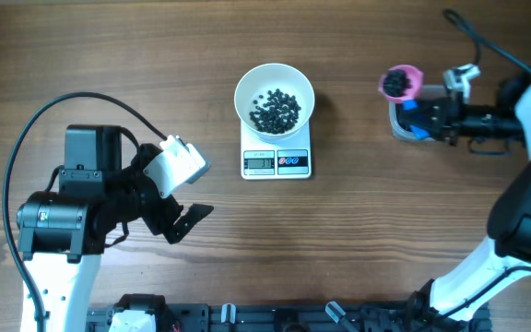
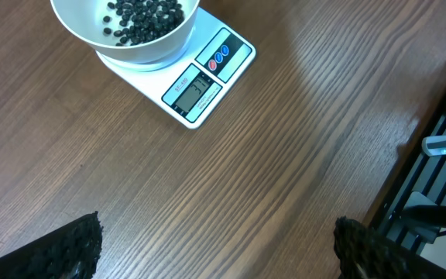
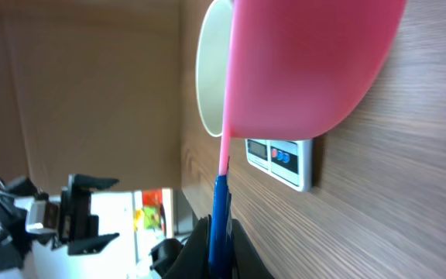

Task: Scoop item into bowl and weigh 150g on scale
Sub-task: 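Lift the filled scoop and carry it left over the white bowl, then tilt the scoop with the right gripper to pour beans into the bowl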

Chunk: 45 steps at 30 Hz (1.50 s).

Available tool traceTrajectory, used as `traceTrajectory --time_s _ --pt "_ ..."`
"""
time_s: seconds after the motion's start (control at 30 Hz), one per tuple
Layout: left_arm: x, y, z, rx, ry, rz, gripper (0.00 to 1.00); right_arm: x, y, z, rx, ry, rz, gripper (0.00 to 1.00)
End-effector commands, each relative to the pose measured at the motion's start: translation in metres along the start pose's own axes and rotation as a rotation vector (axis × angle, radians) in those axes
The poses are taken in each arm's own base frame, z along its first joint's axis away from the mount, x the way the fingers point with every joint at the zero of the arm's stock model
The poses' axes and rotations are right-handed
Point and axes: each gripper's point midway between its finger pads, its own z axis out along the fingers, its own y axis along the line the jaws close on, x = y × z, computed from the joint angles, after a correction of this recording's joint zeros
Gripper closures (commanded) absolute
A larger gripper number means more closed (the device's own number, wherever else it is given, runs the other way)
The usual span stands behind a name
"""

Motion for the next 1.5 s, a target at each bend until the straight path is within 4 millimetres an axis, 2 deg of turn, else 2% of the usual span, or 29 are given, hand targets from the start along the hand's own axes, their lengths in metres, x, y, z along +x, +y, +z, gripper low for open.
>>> traceTrajectory --time_s 0.0,0.23,0.43,0.57,0.67,0.73,0.9,1.23,1.33,1.47 --pt "-0.006 0.001 -0.004 -0.011 -0.015 0.037 0.0 0.002 0.032 0.025 -0.071 0.031 -0.109 0.95" --pt "-0.006 0.001 -0.004 -0.011 -0.015 0.037 0.0 0.014 0.047 0.068 -0.086 0.138 -0.181 0.96" --pt "-0.006 0.001 -0.004 -0.011 -0.015 0.037 0.0 0.009 0.057 0.107 -0.089 0.175 -0.268 0.95" --pt "-0.006 0.001 -0.004 -0.011 -0.015 0.037 0.0 0.004 0.05 0.131 -0.003 0.193 -0.315 0.96" --pt "-0.006 0.001 -0.004 -0.011 -0.015 0.037 0.0 0.004 0.057 0.145 -0.013 0.201 -0.397 0.96" --pt "-0.006 0.001 -0.004 -0.011 -0.015 0.037 0.0 0.003 0.054 0.152 0.019 0.204 -0.441 0.95" --pt "-0.006 0.001 -0.004 -0.011 -0.015 0.037 0.0 0.001 0.04 0.156 0.123 0.211 -0.472 0.95" --pt "-0.006 0.001 -0.004 -0.011 -0.015 0.037 0.0 -0.008 0.06 0.138 0.314 0.148 -0.683 0.96" --pt "-0.006 0.001 -0.004 -0.011 -0.015 0.037 0.0 -0.005 0.062 0.14 0.374 0.152 -0.717 0.96" --pt "-0.006 0.001 -0.004 -0.011 -0.015 0.037 0.0 0.002 0.054 0.149 0.464 0.189 -0.742 0.95"
